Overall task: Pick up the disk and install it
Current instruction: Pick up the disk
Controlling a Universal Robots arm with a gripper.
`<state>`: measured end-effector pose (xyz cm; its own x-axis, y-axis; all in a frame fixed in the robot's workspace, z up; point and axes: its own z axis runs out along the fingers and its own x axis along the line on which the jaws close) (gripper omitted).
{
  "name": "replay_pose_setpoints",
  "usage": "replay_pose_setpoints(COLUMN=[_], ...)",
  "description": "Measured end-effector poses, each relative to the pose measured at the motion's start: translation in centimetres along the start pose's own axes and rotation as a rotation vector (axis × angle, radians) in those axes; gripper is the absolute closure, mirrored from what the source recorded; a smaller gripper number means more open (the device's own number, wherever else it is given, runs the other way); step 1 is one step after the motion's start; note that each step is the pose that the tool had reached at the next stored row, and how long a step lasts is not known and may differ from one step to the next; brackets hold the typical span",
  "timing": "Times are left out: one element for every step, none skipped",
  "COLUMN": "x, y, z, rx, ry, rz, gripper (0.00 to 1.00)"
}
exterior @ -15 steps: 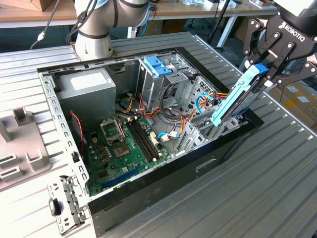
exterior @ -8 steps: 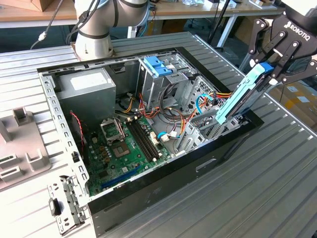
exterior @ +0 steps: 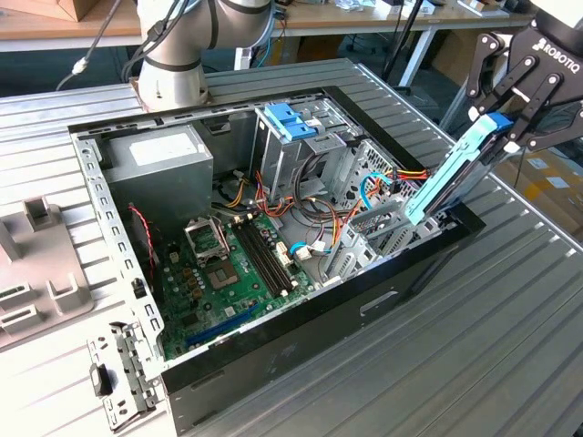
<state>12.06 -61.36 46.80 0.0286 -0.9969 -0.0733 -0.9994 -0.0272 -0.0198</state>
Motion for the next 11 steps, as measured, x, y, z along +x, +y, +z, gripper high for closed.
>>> replay_pose_setpoints(x=[0.01, 0.02, 0.04, 0.04, 0.04, 0.04, 0.04, 0.05, 0.05, 0.05, 0.05], y=[-0.16, -0.31, -0.5, -0.62, -0.7, -0.7, -0.7, -0.74, -0.8, -0.86, -0.94], z=[0.0, 0.0, 0.01, 0.0, 0.01, 0.01, 0.01, 0.01, 0.01, 0.01, 0.01], rx=[-0.0001, -0.0002, -0.0004, -0.0005, -0.0004, -0.0004, -0.0004, -0.0005, -0.0004, -0.0004, -0.0004], ry=[0.0001, 0.0, 0.0, 0.0001, 0.0, 0.0, 0.0, 0.0, 0.0, 0.0001, 0.0001], rz=[0.0, 0.0, 0.0, 0.0, 0.0, 0.0, 0.0, 0.0, 0.0, 0.0, 0.0], gripper=[0.63, 0.63, 0.63, 0.63, 0.63, 0.63, 0.63, 0.63, 0.63, 0.63, 0.63])
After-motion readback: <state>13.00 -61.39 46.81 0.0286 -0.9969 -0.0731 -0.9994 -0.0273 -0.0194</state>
